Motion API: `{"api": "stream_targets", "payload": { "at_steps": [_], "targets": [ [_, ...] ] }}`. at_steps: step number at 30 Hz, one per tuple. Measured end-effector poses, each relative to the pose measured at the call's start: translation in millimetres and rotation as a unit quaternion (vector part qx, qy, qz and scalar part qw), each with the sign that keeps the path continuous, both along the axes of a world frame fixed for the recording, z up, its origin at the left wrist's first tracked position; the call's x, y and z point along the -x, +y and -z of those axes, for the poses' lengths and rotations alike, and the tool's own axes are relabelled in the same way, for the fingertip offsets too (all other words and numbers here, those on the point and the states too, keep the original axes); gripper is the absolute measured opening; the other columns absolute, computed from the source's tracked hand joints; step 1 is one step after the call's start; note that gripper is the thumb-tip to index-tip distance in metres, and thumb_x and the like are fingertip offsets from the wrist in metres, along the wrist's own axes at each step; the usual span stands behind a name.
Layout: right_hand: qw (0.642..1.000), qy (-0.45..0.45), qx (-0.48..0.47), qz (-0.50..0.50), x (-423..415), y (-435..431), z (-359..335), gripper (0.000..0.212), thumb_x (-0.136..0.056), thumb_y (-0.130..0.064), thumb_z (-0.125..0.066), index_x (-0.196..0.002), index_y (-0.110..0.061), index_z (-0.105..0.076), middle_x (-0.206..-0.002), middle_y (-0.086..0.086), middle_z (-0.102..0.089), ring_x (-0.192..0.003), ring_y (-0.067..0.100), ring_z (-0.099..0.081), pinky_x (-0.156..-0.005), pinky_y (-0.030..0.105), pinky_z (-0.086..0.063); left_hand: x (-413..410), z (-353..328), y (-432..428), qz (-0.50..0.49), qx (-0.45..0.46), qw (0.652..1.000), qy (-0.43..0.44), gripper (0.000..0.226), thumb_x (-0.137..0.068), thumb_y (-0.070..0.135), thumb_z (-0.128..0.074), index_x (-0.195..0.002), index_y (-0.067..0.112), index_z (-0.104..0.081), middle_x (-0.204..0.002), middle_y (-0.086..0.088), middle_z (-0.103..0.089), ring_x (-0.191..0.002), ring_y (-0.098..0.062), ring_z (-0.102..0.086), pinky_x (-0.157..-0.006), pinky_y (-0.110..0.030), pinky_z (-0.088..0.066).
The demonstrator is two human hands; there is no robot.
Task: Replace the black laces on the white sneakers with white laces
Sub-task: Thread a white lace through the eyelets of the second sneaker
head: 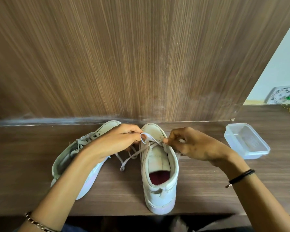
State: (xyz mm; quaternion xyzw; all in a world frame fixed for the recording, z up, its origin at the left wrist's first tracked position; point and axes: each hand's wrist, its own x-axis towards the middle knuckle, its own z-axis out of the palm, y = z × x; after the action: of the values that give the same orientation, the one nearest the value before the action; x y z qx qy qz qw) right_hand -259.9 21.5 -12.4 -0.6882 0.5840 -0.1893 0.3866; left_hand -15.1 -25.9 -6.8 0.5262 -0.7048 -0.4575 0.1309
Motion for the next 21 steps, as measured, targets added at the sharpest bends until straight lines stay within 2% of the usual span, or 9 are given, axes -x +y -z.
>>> {"api": "stream_targets", "payload": {
  "at_steps": [3, 6, 8, 9, 11, 13, 16, 19, 21],
  "targets": [
    [0.998, -0.057, 0.017, 0.034, 0, -2, 3, 0.037, -0.099, -0.043, -0.063, -0.079, -0.012, -0.067, -0.065, -0.011, -0.058, -0.062, 0.002, -0.051, -0.066, 0.019, -0.043, 0, 3, -1, 0.004, 0.003, 1.000, 0.014, 0.022, -0.096, 0.024, -0.055, -0.101, 0.031, -0.076, -0.111, -0.008, -0.073, -0.095, -0.020, -0.061, -0.083, -0.034, -0.043],
    [0.981, -0.177, 0.040, 0.065, -3, 1, -1, 0.041, -0.103, -0.040, -0.056, -0.079, -0.007, -0.062, -0.069, 0.007, -0.056, -0.066, 0.018, -0.046, -0.060, 0.024, -0.042, 0, 5, -2, 0.003, 0.018, 1.000, 0.008, 0.033, -0.096, 0.010, -0.052, -0.099, 0.031, -0.077, -0.103, -0.016, -0.073, -0.087, -0.020, -0.053, -0.079, -0.037, -0.040],
    [0.965, -0.237, 0.050, 0.098, -4, -1, -4, 0.044, -0.105, -0.042, -0.052, -0.081, -0.008, -0.065, -0.080, 0.020, -0.065, -0.073, 0.030, -0.049, -0.069, 0.033, -0.046, 1, 5, -1, 0.006, 0.029, 1.000, 0.001, 0.034, -0.095, 0.008, -0.052, -0.098, 0.029, -0.078, -0.099, -0.016, -0.073, -0.085, -0.020, -0.053, -0.077, -0.036, -0.040],
    [0.959, -0.249, 0.064, 0.119, -4, -2, -5, 0.044, -0.106, -0.042, -0.051, -0.079, -0.011, -0.067, -0.083, 0.016, -0.070, -0.080, 0.028, -0.056, -0.081, 0.036, -0.047, 1, 5, -1, 0.005, 0.033, 0.999, 0.000, 0.034, -0.094, 0.008, -0.052, -0.098, 0.030, -0.078, -0.100, -0.014, -0.074, -0.086, -0.020, -0.054, -0.077, -0.036, -0.042],
    [0.950, -0.249, 0.099, 0.157, -4, -4, -5, 0.045, -0.106, -0.039, -0.050, -0.072, -0.015, -0.067, -0.079, -0.001, -0.069, -0.084, 0.003, -0.060, -0.095, 0.031, -0.042, 2, 7, -2, 0.006, 0.034, 0.999, 0.006, 0.036, -0.093, 0.009, -0.051, -0.096, 0.033, -0.078, -0.101, -0.009, -0.075, -0.089, -0.021, -0.057, -0.078, -0.037, -0.045],
    [0.944, -0.252, 0.117, 0.180, -6, -4, -5, 0.047, -0.107, -0.036, -0.050, -0.070, -0.011, -0.063, -0.072, -0.008, -0.062, -0.074, -0.006, -0.055, -0.089, 0.023, -0.037, 3, 7, -2, 0.012, 0.037, 0.999, 0.009, 0.033, -0.090, 0.018, -0.052, -0.097, 0.038, -0.078, -0.104, -0.014, -0.074, -0.089, -0.022, -0.057, -0.078, -0.041, -0.049],
    [0.945, -0.225, 0.135, 0.194, -5, -5, -4, 0.049, -0.106, -0.039, -0.051, -0.067, -0.011, -0.059, -0.067, -0.007, -0.061, -0.072, 0.000, -0.057, -0.083, 0.022, -0.040, 5, 9, -1, 0.024, 0.069, 0.997, -0.001, 0.025, -0.085, 0.034, -0.057, -0.097, 0.044, -0.076, -0.101, -0.008, -0.076, -0.091, -0.027, -0.067, -0.091, -0.051, -0.054],
    [0.941, -0.215, 0.130, 0.226, -1, -7, -3, 0.043, -0.103, -0.033, -0.057, -0.065, -0.014, -0.056, -0.057, -0.001, -0.064, -0.060, 0.015, -0.060, -0.071, 0.037, -0.050, 7, 11, 0, 0.024, 0.108, 0.994, 0.017, 0.013, -0.093, 0.027, -0.068, -0.096, 0.036, -0.077, -0.096, 0.008, -0.077, -0.095, -0.010, -0.071, -0.096, -0.045, -0.055],
    [0.948, -0.162, 0.134, 0.240, 3, -8, 1, 0.029, -0.099, -0.026, -0.062, -0.074, -0.012, -0.058, -0.059, -0.001, -0.066, -0.052, 0.015, -0.059, -0.059, 0.033, -0.048, 11, 11, 1, 0.027, 0.131, 0.991, 0.028, 0.013, -0.095, 0.023, -0.070, -0.097, 0.033, -0.077, -0.098, 0.013, -0.076, -0.095, -0.001, -0.069, -0.095, -0.038, -0.055]
  ]
}}
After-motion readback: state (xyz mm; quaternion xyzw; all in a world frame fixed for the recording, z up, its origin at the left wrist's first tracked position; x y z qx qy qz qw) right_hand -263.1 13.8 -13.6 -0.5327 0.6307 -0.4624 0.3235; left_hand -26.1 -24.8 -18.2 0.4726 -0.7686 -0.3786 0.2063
